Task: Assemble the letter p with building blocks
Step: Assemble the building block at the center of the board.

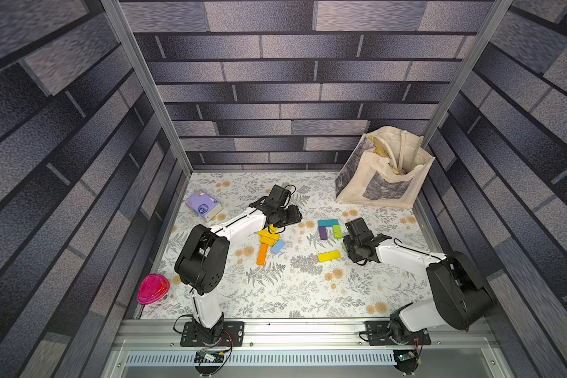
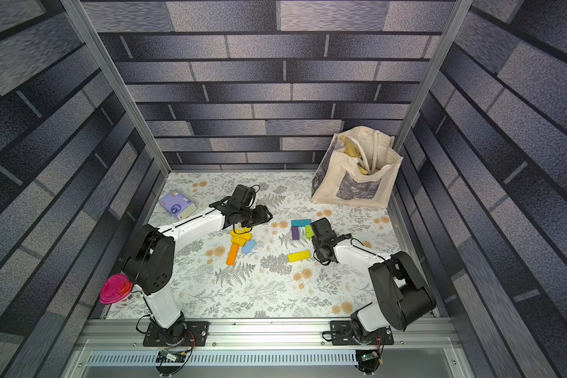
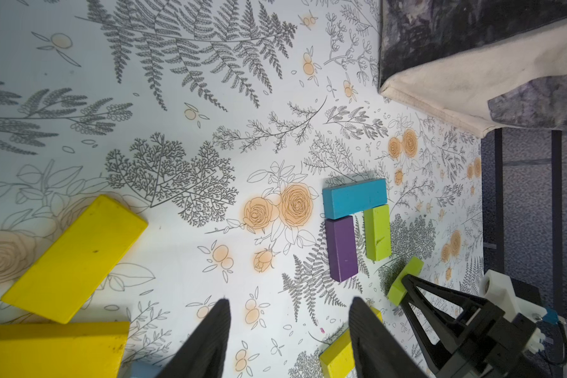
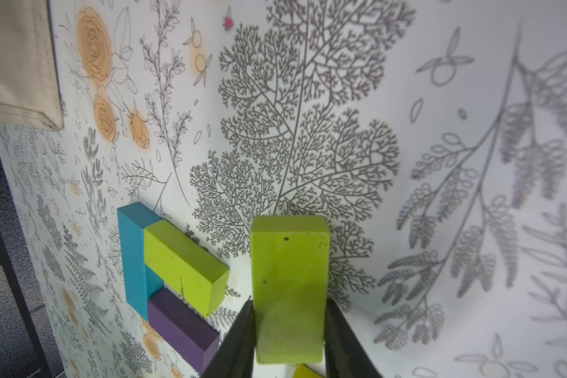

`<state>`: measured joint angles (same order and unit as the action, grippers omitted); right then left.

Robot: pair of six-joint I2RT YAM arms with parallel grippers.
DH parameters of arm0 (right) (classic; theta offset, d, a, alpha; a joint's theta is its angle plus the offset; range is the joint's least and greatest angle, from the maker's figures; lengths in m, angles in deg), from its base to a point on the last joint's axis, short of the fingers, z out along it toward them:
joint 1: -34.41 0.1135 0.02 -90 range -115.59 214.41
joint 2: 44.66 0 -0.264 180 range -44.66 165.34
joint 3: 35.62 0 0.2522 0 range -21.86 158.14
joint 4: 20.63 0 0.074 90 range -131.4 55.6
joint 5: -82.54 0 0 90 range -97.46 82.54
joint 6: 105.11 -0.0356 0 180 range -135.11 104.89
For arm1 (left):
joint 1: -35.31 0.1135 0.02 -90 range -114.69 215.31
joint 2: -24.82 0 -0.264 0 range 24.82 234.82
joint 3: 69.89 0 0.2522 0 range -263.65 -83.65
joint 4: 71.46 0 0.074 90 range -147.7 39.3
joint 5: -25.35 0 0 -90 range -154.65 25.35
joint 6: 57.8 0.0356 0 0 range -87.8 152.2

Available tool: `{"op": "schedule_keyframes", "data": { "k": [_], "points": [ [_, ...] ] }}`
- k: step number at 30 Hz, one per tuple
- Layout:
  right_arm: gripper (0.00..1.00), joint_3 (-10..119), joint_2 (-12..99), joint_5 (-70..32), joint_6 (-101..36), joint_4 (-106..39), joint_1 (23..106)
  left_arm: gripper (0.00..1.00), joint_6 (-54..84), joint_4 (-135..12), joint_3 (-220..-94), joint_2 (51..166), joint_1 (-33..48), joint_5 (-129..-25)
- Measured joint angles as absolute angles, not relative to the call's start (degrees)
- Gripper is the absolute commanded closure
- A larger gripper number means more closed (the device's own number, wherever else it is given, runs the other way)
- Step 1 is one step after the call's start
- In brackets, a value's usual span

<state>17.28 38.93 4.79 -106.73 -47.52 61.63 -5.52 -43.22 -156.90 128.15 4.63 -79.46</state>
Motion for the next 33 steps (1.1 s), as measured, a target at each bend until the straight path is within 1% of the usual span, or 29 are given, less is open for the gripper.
{"op": "schedule_keyframes", "data": {
  "k": [2,3,4,9,12,15,18,20,22,23,26,29,30,31,33],
  "points": [
    [0.30,17.3,38.4,4.8,-106.7,-48.2,61.6,0.40,-5.5,-43.4,-156.9,128.4,4.6,-79.5],
    [0.26,17.3,38.3,4.7,-106.6,-48.3,61.6,0.39,-5.5,-43.5,-156.9,128.7,4.5,-79.5],
    [0.25,17.3,38.2,4.6,-106.1,-48.5,61.6,0.40,-5.5,-43.5,-156.9,129.0,4.5,-79.5],
    [0.26,17.6,37.2,4.3,-102.2,-49.5,61.6,0.42,-5.5,-43.4,-156.9,130.0,3.6,-79.7],
    [0.29,19.9,33.1,7.3,-96.4,-53.6,61.6,0.43,-5.3,-43.4,-157.2,130.1,2.3,-79.9],
    [0.29,22.7,26.8,9.7,-88.9,-55.4,60.1,0.46,-4.4,-43.1,-158.7,130.2,0.1,-79.9],
    [0.31,24.5,22.4,8.1,-80.7,-55.6,53.8,0.48,-2.5,-41.7,-162.7,131.4,-3.2,-79.2],
    [0.33,24.8,22.4,5.3,-75.6,-55.3,48.5,0.51,-1.3,-40.5,-165.8,132.7,-5.7,-77.8],
    [0.39,25.3,25.1,1.6,-70.4,-55.3,43.9,0.53,-0.7,-39.9,-167.9,133.9,-8.4,-76.3],
    [0.44,25.5,26.7,0.1,-68.3,-55.3,42.5,0.54,-0.8,-39.7,-168.4,134.4,-9.4,-75.5],
    [0.59,25.6,32.2,-6.2,-62.9,-54.4,39.3,0.64,-2.1,-39.4,-169.0,136.0,-12.4,-73.1],
    [0.84,25.5,35.7,-11.6,-59.0,-53.1,37.4,0.77,-5.8,-39.5,-169.1,138.3,-14.2,-71.8],
    [0.93,25.4,36.5,-13.2,-58.1,-52.4,37.2,0.78,-7.2,-39.6,-169.1,139.1,-14.6,-71.6],
    [1.00,25.1,37.1,-14.6,-57.1,-51.7,36.9,0.81,-8.8,-39.7,-169.2,140.0,-15.0,-71.1],
    [1.00,24.2,37.7,-16.7,-55.7,-50.3,36.7,0.91,-11.4,-39.2,-170.1,141.7,-15.9,-70.1]
  ]
}}
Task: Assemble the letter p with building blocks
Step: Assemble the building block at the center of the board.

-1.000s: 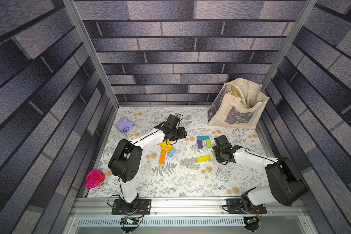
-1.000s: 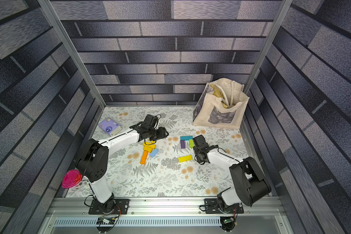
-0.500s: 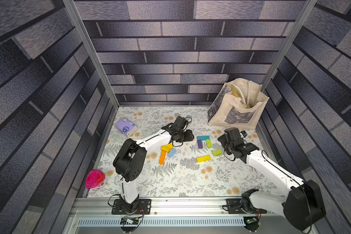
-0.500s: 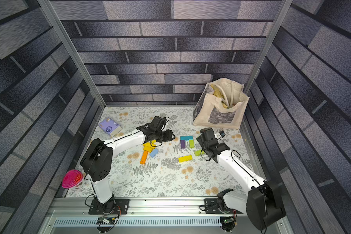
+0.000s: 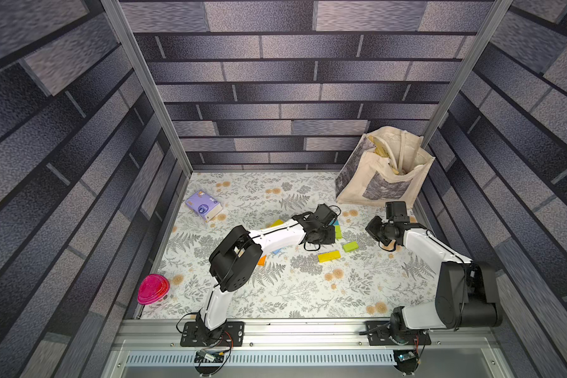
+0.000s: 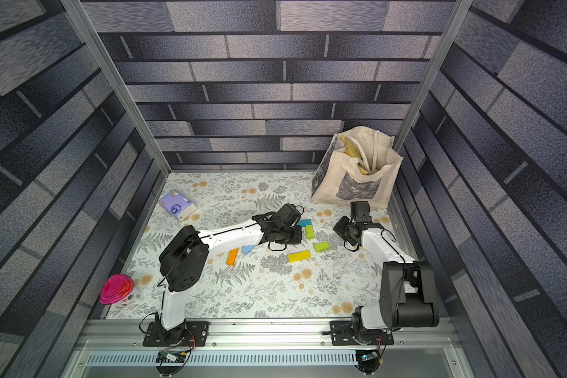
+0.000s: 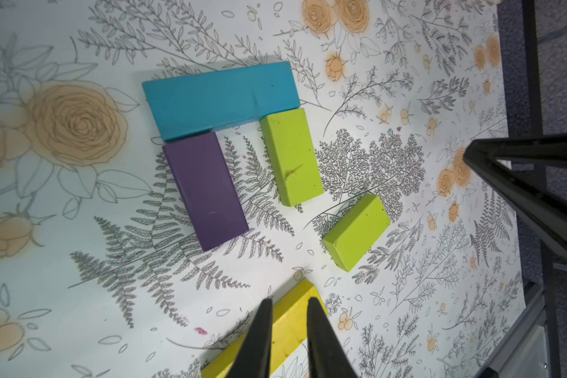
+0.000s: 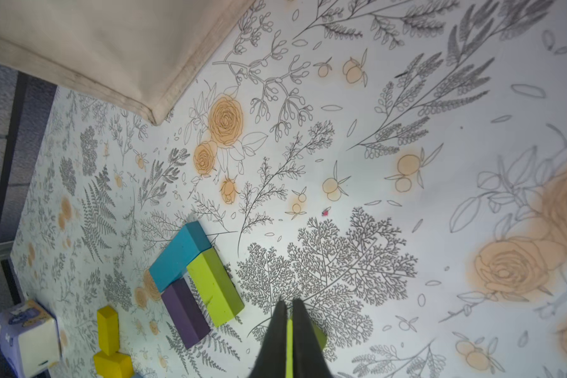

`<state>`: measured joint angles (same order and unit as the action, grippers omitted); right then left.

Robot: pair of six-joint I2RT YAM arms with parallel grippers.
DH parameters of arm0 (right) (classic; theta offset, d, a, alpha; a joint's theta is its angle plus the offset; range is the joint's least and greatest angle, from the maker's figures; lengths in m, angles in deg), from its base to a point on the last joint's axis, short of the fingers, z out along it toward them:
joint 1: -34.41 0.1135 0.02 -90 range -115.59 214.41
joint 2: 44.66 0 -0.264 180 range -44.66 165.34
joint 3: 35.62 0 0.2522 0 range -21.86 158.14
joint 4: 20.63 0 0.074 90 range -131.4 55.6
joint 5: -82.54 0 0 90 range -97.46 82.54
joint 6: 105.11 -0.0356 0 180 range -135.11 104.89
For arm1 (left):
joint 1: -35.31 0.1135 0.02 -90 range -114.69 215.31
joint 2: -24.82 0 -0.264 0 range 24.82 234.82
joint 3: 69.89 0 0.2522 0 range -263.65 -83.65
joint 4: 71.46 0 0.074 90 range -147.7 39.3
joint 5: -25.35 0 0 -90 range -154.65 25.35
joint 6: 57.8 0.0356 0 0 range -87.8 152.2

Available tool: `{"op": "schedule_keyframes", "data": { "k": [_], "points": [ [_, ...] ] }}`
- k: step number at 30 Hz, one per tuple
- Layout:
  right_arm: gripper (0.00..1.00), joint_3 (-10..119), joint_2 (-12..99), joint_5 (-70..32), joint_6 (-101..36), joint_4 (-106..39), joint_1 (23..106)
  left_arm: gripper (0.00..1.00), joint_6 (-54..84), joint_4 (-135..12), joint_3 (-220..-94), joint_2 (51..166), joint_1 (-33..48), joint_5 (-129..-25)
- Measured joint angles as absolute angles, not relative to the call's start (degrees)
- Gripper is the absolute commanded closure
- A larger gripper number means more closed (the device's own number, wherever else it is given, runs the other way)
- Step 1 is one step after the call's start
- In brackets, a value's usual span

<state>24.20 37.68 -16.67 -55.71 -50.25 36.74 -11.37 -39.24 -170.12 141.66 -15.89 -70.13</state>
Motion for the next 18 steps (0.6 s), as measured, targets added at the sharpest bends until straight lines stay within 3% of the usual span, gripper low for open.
{"op": "schedule_keyframes", "data": {
  "k": [3,18],
  "points": [
    [1.00,22.8,37.9,-18.9,-54.2,-49.1,36.7,1.00,-14.4,-38.9,-172.0,143.8,-16.9,-69.5],
    [1.00,18.2,44.1,-21.9,-51.0,-45.1,36.7,1.00,-19.2,-34.8,-182.3,153.8,-19.8,-71.1]
  ]
}}
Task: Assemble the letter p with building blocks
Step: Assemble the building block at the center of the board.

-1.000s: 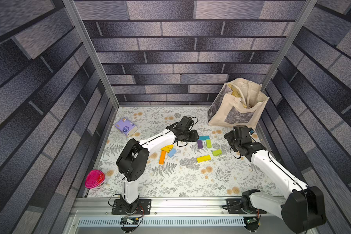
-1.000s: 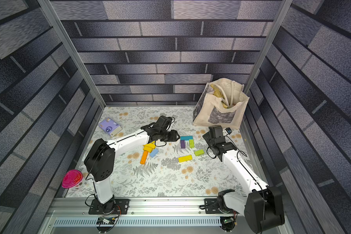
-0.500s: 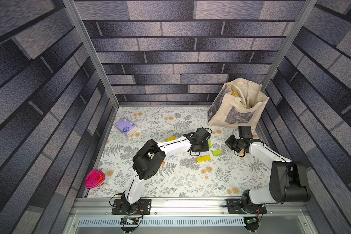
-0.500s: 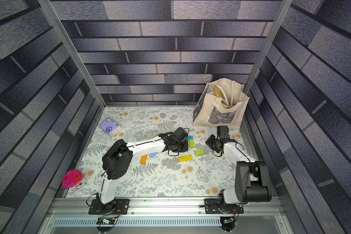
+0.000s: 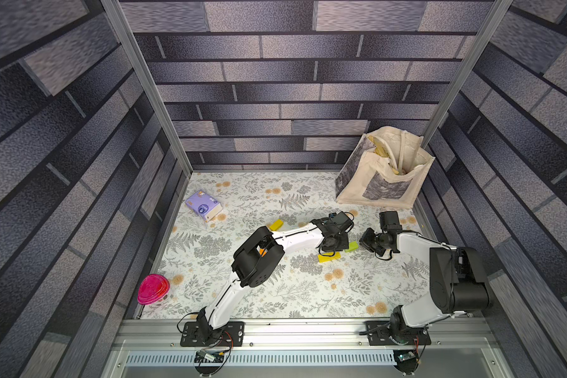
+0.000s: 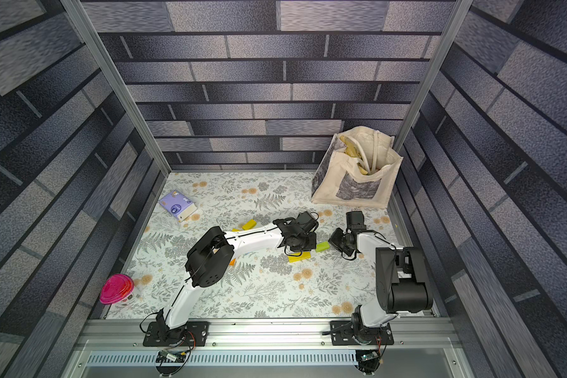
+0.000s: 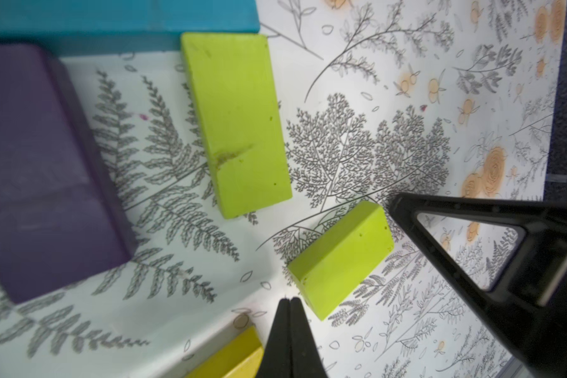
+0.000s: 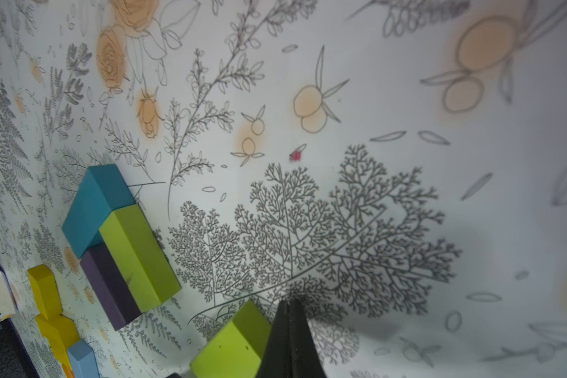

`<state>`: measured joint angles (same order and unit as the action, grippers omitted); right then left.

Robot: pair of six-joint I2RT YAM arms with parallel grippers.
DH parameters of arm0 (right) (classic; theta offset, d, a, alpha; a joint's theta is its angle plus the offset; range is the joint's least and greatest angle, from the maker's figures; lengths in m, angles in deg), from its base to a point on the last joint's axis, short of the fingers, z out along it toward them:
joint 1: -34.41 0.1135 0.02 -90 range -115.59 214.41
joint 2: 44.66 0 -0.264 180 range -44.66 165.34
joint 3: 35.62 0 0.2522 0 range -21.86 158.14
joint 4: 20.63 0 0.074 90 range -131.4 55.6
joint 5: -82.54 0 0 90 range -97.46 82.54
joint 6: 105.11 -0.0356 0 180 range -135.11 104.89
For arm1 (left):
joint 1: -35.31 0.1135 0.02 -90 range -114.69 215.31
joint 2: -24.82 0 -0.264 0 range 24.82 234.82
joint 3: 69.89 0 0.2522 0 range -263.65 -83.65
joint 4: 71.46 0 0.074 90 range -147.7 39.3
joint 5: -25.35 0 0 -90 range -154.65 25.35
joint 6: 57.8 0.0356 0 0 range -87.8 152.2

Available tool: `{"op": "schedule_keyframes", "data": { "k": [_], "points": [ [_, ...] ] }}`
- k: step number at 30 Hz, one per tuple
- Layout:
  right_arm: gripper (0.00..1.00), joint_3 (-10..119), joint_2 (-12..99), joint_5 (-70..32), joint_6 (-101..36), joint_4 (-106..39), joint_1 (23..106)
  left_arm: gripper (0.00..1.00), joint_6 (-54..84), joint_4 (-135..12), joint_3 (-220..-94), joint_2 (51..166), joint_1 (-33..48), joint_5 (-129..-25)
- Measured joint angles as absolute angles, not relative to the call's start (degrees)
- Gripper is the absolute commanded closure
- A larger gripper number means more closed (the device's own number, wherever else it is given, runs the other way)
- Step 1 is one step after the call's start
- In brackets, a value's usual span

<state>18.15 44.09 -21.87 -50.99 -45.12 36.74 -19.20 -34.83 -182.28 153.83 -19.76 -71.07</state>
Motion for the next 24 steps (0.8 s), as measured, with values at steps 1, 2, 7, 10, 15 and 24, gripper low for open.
{"op": "schedule_keyframes", "data": {
  "k": [1,2,7,10,15,24],
  "points": [
    [1.00,18.0,44.1,-22.0,-51.0,-44.6,36.7,1.00,-19.4,-34.6,-182.3,154.1,-19.8,-71.3],
    [1.00,17.6,44.1,-22.3,-51.0,-43.9,36.7,1.00,-19.5,-34.4,-182.3,154.2,-19.8,-71.5],
    [1.00,17.3,44.0,-22.9,-51.0,-43.0,36.7,1.00,-20.4,-34.3,-182.3,154.4,-19.8,-73.4],
    [1.00,17.3,44.2,-23.7,-51.0,-43.1,36.7,1.00,-20.8,-34.5,-182.3,154.8,-19.8,-74.5],
    [1.00,17.1,44.5,-25.9,-51.0,-43.0,36.7,1.00,-20.8,-35.2,-182.3,155.2,-19.8,-75.7],
    [1.00,16.7,44.3,-27.2,-50.7,-43.1,36.8,1.00,-21.1,-36.6,-181.9,155.3,-19.3,-77.5]
  ]
}}
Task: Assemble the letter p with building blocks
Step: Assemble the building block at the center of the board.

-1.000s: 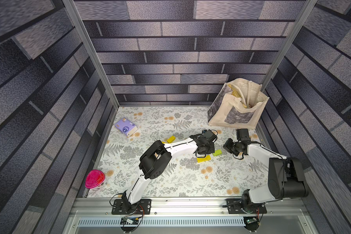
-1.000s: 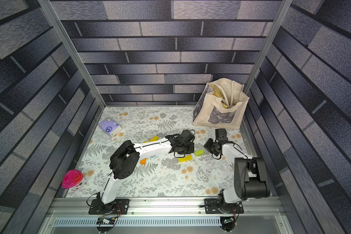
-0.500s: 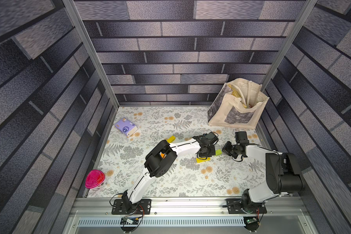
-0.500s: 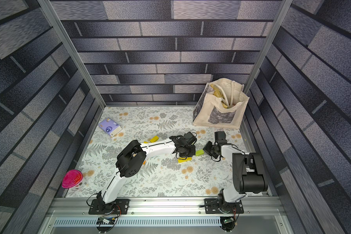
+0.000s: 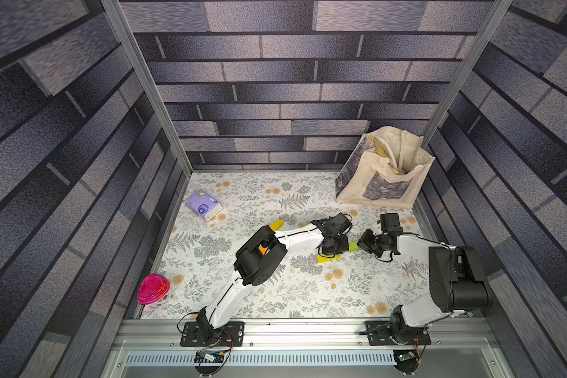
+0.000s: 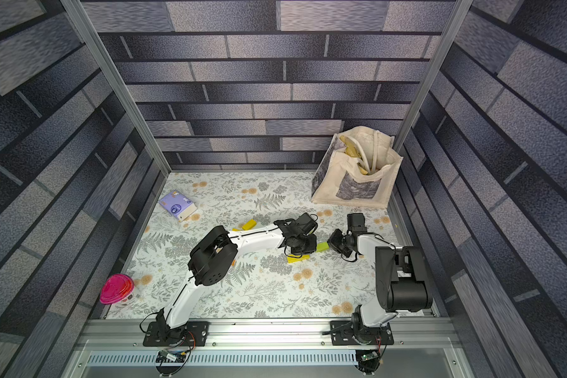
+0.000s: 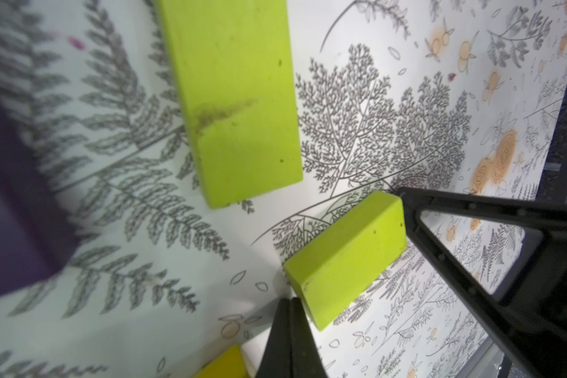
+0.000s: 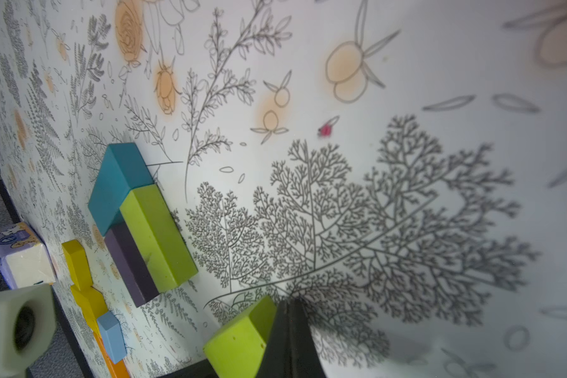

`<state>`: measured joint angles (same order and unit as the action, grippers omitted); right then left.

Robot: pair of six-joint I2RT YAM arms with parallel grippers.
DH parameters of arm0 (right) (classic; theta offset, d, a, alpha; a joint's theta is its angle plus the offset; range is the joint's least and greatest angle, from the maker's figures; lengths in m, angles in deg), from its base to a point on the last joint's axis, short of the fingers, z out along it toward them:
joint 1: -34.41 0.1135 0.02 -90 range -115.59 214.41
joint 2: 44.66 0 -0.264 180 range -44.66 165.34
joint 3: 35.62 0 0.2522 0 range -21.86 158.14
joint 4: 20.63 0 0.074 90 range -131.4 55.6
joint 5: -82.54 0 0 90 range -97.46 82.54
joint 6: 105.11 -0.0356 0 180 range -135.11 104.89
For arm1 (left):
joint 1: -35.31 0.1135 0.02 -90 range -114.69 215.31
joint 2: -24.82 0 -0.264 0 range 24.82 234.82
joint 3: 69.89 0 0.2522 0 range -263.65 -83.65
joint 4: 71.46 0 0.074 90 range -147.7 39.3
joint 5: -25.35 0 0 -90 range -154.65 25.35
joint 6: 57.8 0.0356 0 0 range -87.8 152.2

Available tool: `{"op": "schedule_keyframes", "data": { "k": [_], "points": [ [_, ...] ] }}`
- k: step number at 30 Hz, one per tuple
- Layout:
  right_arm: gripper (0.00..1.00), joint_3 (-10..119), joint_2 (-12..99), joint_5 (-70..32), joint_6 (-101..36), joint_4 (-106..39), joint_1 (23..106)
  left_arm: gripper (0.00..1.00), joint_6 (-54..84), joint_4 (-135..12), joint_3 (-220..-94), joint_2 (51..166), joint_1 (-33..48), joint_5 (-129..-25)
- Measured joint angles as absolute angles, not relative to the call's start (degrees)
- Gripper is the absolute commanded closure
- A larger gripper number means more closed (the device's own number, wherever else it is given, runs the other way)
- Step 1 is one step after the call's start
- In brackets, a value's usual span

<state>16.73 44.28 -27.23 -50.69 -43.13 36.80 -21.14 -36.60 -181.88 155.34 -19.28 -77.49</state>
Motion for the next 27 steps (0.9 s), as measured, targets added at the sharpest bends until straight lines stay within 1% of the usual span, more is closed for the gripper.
{"op": "schedule_keyframes", "data": {
  "k": [13,27],
  "points": [
    [1.00,18.0,44.5,-24.0,-49.7,-44.8,41.7,1.00,-21.9,-38.0,-179.1,153.7,-17.2,-76.9],
    [1.00,20.5,47.6,-24.8,-50.7,-43.1,44.3,1.00,-22.3,-40.6,-173.0,150.1,-17.0,-74.8]
  ]
}}
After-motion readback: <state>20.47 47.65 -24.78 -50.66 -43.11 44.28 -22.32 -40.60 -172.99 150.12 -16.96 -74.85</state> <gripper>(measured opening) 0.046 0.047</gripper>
